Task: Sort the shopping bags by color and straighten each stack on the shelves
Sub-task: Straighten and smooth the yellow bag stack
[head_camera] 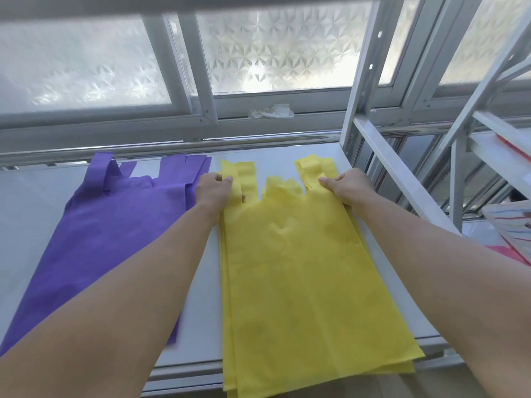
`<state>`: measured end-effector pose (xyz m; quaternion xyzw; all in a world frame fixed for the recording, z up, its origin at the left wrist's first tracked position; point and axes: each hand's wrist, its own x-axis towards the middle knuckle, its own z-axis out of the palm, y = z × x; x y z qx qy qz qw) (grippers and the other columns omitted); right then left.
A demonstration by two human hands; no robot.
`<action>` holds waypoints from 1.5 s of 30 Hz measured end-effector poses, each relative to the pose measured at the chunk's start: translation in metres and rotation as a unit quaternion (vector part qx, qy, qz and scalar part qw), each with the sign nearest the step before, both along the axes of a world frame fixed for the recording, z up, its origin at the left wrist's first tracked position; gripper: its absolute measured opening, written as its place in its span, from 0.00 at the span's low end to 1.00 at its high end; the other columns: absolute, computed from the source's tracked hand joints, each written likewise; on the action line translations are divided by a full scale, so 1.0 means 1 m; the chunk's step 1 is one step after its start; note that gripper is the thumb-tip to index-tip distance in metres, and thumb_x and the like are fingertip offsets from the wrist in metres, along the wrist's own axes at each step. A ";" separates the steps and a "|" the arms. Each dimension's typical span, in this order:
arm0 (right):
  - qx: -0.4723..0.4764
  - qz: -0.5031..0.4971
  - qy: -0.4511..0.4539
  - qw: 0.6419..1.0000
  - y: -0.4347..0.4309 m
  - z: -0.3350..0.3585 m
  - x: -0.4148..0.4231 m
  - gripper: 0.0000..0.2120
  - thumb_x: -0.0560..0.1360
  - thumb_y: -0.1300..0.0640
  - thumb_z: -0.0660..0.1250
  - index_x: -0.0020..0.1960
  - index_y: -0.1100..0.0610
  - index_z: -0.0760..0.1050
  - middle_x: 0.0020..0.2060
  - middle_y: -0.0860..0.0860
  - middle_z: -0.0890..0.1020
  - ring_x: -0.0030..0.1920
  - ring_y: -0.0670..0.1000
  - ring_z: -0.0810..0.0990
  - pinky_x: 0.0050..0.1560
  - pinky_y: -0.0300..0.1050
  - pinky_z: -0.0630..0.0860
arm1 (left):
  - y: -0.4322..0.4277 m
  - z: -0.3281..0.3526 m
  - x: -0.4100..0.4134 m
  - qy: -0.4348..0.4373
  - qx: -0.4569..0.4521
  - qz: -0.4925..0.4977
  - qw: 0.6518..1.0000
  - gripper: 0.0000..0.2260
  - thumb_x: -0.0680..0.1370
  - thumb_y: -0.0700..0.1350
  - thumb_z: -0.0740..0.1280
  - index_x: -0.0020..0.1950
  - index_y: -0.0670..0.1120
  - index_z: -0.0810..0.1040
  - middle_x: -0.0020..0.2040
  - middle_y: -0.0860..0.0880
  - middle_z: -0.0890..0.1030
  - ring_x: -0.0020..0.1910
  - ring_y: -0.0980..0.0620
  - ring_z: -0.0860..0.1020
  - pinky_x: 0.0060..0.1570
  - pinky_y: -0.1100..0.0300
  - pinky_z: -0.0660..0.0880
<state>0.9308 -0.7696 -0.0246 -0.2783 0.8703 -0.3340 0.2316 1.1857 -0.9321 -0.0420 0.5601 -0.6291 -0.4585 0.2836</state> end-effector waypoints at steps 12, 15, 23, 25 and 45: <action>-0.014 0.012 -0.069 0.997 0.008 0.011 0.014 0.13 0.72 0.49 0.80 0.45 0.57 0.82 0.47 0.54 0.85 0.52 0.57 0.85 0.59 0.56 0.81 | 0.004 -0.010 0.017 0.058 0.039 0.003 0.998 0.23 0.76 0.56 0.69 0.51 0.35 0.78 0.44 0.41 0.87 0.46 0.41 0.88 0.54 0.42 0.83; -0.020 0.016 -0.070 0.997 0.011 0.011 0.015 0.13 0.72 0.47 0.80 0.41 0.53 0.79 0.42 0.49 0.82 0.52 0.55 0.84 0.60 0.55 0.81 | 0.020 0.007 0.017 0.043 0.029 0.013 0.999 0.15 0.80 0.54 0.70 0.49 0.42 0.79 0.44 0.44 0.86 0.45 0.48 0.86 0.50 0.52 0.80; -0.012 -0.016 -0.100 0.995 0.013 0.019 0.018 0.16 0.74 0.51 0.73 0.54 0.63 0.81 0.52 0.60 0.85 0.53 0.60 0.85 0.57 0.56 0.82 | 0.052 0.012 0.038 -0.041 0.023 -0.026 0.999 0.10 0.77 0.45 0.75 0.53 0.40 0.84 0.50 0.42 0.86 0.49 0.43 0.86 0.49 0.46 0.84; -0.014 0.002 -0.094 0.995 0.014 0.017 0.016 0.16 0.72 0.55 0.72 0.53 0.66 0.82 0.52 0.63 0.86 0.48 0.59 0.86 0.58 0.60 0.82 | 0.052 0.010 0.041 -0.052 0.000 -0.027 0.998 0.09 0.78 0.43 0.73 0.56 0.42 0.83 0.50 0.45 0.86 0.48 0.46 0.84 0.43 0.53 0.81; -0.113 -0.031 -0.033 0.993 0.022 0.009 0.008 0.09 0.75 0.58 0.68 0.48 0.62 0.85 0.46 0.60 0.87 0.45 0.54 0.85 0.50 0.55 0.82 | 0.024 0.026 -0.013 0.052 -0.076 -0.074 0.993 0.29 0.75 0.34 0.63 0.71 0.60 0.74 0.58 0.50 0.84 0.50 0.50 0.82 0.45 0.55 0.79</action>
